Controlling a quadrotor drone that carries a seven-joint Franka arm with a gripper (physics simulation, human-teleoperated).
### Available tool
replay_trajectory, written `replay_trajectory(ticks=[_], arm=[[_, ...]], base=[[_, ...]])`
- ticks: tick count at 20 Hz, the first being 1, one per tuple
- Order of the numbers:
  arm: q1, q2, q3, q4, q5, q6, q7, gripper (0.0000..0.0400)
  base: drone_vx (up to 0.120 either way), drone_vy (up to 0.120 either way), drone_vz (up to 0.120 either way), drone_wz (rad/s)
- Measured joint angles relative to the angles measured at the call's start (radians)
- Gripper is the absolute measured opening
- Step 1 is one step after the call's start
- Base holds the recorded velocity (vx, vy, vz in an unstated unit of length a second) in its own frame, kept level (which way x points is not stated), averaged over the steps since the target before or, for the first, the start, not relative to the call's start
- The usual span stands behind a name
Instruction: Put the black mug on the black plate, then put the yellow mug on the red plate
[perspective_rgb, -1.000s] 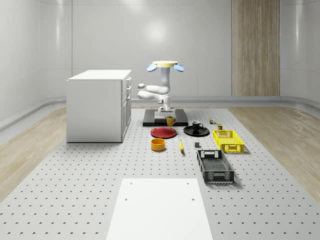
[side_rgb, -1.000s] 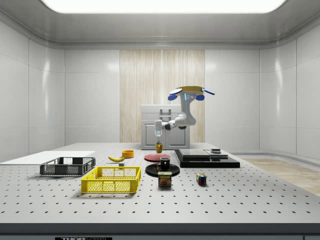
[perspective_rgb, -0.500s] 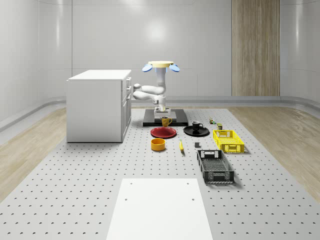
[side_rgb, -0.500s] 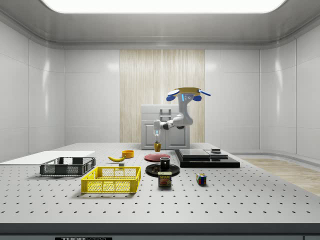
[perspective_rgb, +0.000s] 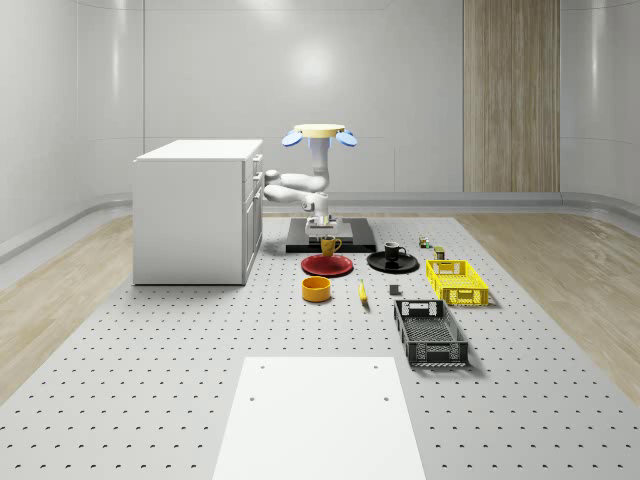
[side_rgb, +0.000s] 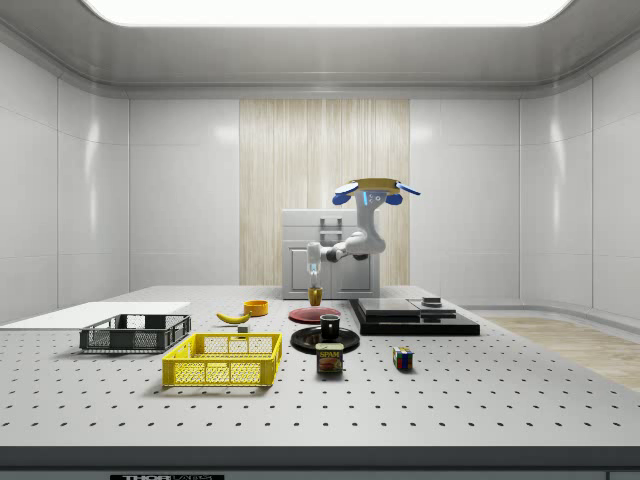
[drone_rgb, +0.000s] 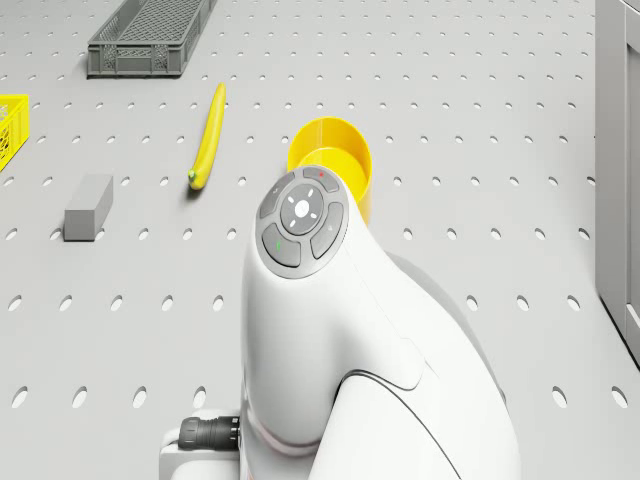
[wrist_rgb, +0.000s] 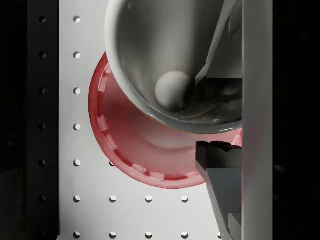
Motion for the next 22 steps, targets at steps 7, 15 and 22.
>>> replay_trajectory(ticks=[7,15,22], arm=[[-0.015,0.003,-0.082,0.021,-0.076,0.03,0.002,0.011],[-0.022,0.012,-0.125,0.035,-0.119,0.04,0.001,0.0335],[-0.012,0.016,-0.087,0.022,-0.086,0.019,-0.001,0.0388]], base=[[0.0,0.0,0.0,0.0],[0.0,0.0,0.0,0.0],[0.0,0.0,0.0,0.0]])
